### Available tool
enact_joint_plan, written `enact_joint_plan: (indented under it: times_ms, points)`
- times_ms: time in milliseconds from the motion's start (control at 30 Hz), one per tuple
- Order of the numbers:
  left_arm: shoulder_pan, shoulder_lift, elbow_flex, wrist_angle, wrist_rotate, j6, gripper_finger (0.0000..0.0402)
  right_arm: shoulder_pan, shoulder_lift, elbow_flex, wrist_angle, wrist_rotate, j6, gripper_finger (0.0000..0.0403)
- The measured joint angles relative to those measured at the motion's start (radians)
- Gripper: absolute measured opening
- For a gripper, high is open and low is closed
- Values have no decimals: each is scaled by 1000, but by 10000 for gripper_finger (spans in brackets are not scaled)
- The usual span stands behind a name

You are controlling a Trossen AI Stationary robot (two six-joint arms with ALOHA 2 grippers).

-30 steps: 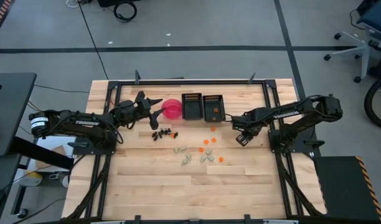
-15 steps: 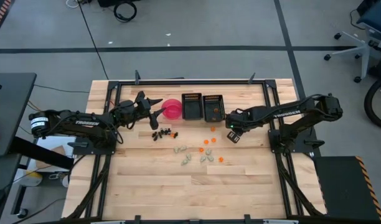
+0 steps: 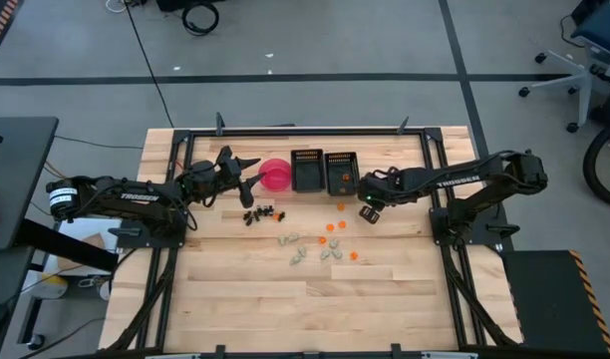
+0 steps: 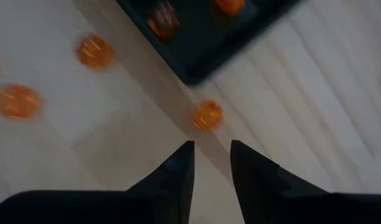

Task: Sort Halloween decoration
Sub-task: Put the orange pumpkin toy into the right black bin

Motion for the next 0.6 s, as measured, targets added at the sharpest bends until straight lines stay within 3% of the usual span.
enact_joint_plan:
  times_ms: [467, 600]
  points:
    - [0, 0, 0, -5, 0, -2, 189, -2, -2, -205, 358, 53, -36, 237]
    - [0, 0, 0, -4, 0, -2, 189, -2, -2, -280, 504, 52, -61, 255]
